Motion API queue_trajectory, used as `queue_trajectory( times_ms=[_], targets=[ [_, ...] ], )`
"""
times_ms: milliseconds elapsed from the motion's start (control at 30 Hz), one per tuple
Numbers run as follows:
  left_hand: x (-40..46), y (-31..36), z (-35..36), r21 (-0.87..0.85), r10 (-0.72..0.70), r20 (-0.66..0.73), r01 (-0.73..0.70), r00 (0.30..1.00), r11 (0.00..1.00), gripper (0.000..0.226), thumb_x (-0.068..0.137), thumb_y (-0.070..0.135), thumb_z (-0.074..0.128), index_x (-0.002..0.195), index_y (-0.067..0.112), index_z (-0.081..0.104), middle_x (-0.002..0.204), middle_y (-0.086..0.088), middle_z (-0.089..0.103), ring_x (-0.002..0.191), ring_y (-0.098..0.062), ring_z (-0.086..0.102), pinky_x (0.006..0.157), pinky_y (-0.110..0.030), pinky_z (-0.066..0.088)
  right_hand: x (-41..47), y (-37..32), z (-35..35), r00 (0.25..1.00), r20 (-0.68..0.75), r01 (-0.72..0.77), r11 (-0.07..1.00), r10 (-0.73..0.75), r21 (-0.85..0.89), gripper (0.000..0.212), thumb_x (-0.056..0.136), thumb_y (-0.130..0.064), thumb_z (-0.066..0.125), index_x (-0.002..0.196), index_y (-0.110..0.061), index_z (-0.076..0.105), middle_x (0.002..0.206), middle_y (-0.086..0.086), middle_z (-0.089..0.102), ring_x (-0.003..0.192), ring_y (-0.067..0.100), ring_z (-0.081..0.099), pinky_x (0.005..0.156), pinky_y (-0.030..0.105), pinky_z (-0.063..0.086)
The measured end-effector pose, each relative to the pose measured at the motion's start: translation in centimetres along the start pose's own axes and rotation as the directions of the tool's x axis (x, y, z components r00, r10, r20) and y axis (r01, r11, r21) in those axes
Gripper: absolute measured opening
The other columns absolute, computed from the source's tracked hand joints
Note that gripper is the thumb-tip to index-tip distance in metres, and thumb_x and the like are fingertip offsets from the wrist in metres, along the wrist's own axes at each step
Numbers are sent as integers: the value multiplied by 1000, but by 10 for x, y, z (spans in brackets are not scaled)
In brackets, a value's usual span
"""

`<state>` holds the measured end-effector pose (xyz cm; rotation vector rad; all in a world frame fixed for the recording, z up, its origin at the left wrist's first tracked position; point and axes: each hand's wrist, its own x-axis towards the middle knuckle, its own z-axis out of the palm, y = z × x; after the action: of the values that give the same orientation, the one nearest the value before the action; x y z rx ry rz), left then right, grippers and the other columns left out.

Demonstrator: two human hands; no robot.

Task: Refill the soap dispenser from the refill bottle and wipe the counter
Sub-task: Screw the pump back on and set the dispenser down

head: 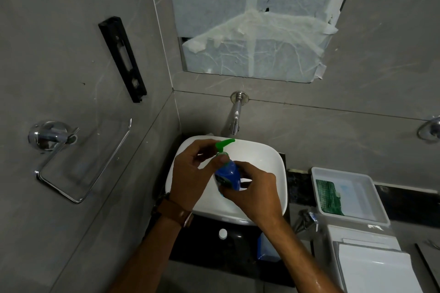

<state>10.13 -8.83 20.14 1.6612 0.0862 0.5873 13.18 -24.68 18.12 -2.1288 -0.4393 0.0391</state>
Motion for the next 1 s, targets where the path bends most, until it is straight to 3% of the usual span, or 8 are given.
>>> queue_trajectory(
  times_ms=[133, 233, 300, 467, 633, 833, 900, 1000],
  targets=[
    [3, 0, -2, 41, -8, -30, 9, 1000, 999, 20, 78, 25, 72, 97, 20, 69, 91, 3, 72, 90, -8, 71, 78, -16, 56, -1, -2, 1, 999, 35, -16, 1000, 16, 0, 59, 75, -28, 91, 129, -22, 69, 120, -2, 76, 106, 18, 71, 100, 44, 58],
    [4, 0, -4, 113, 30, 59, -37, 998, 993, 17, 88, 23, 62, 103, 18, 69, 95, 2, 71, 96, -8, 68, 82, -13, 53, -2, -4, 1, 999, 43, -22, 1000, 22, 4, 58, 75, -27, 91, 129, -22, 69, 119, -2, 76, 106, 17, 70, 100, 42, 58],
    [4, 1, -6, 137, 48, 125, -65, 991, 989, 15, 93, 22, 55, 102, 25, 67, 98, 1, 71, 99, -9, 67, 87, -14, 52, -2, -4, 0, 998, 49, -34, 999, 34, 7, 58, 75, -27, 91, 129, -22, 68, 120, -2, 76, 106, 17, 70, 101, 42, 58],
    [7, 3, -6, 100, -27, 177, 10, 984, 995, 19, 93, 24, 53, 107, 23, 66, 103, 2, 71, 103, -6, 67, 88, -13, 51, -2, -3, 0, 996, 59, -61, 998, 60, 10, 58, 76, -28, 91, 129, -21, 68, 120, -2, 75, 105, 18, 71, 100, 44, 58],
    [1, 8, -4, 15, -13, 41, 13, 999, 1000, 45, 76, 25, 74, 119, 18, 60, 107, -5, 71, 102, -13, 70, 82, -19, 56, -1, -4, 1, 999, 26, -46, 999, 46, -12, 56, 76, -30, 91, 127, -23, 69, 118, -2, 77, 104, 18, 71, 100, 44, 58],
    [-8, 20, 14, 181, 29, -158, 0, 987, 983, 58, 61, 55, 79, 103, 18, 65, 96, 6, 70, 90, -7, 70, 76, -19, 58, 1, -5, 10, 997, -16, -71, 996, 70, -57, 59, 75, -37, 90, 128, -25, 68, 117, -3, 77, 102, 21, 73, 102, 41, 56],
    [-10, 21, 19, 222, 33, -218, 17, 975, 975, 54, 63, 51, 80, 101, 15, 67, 95, 1, 71, 91, -12, 70, 79, -26, 60, 0, -6, 13, 996, -18, -87, 995, 86, -42, 59, 76, -37, 90, 129, -24, 67, 119, -2, 76, 105, 22, 73, 105, 40, 55],
    [-10, 19, 18, 255, 57, -214, 0, 975, 967, 48, 70, 41, 80, 108, 12, 71, 102, -2, 74, 97, -14, 71, 81, -24, 60, 0, -4, 16, 995, -3, -98, 995, 98, -3, 57, 77, -34, 90, 129, -23, 67, 120, -1, 76, 106, 22, 72, 105, 44, 55]
  ],
)
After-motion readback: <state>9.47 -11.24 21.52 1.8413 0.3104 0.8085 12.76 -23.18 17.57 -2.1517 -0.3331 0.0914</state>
